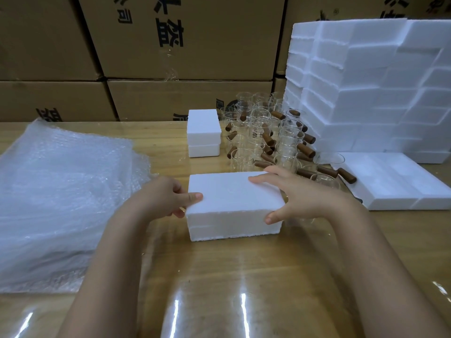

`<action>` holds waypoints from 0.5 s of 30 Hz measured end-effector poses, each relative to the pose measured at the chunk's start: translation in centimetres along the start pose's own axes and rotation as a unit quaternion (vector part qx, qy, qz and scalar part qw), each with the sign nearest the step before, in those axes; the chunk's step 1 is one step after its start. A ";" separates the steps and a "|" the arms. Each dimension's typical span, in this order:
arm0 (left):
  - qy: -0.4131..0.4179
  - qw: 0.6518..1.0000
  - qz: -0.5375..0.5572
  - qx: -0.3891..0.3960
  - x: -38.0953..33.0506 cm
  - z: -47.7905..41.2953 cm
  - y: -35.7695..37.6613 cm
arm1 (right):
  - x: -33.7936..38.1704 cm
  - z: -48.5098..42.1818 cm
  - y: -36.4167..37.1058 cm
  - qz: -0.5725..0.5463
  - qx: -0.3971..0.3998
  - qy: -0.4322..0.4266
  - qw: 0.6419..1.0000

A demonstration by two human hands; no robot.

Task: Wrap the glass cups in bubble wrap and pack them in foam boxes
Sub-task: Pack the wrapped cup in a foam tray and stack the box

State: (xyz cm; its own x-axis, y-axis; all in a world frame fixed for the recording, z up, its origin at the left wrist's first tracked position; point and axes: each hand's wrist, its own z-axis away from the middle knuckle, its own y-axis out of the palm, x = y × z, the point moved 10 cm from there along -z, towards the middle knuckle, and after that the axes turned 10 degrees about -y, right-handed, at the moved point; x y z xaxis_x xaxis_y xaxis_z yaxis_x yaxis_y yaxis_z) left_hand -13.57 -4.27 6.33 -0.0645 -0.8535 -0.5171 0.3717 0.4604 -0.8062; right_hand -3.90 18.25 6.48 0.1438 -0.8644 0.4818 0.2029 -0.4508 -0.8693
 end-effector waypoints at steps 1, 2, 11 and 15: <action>-0.001 1.000 -0.003 -0.001 -0.1 0.0 0.0 | 0.0 -0.1 0.0 0.000 -0.001 -0.001 1.000; -0.002 1.000 -0.004 0.000 0.0 0.1 0.0 | 0.0 -0.1 0.0 -0.002 -0.001 -0.003 1.000; -0.011 0.997 0.076 0.031 0.1 0.3 0.6 | -0.3 -0.2 0.3 -0.036 0.010 -0.008 0.999; -0.017 0.991 0.110 0.078 0.5 0.5 1.4 | -0.3 -0.1 0.5 -0.076 0.020 -0.004 0.997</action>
State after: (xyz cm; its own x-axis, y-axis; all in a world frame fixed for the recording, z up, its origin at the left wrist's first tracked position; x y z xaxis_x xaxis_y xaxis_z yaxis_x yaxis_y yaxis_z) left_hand -12.63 -4.19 5.11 0.0636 -0.7461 -0.6628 0.5126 0.5942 -0.6198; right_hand -3.93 18.29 5.93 0.1152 -0.7850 0.6086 0.2615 -0.5671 -0.7810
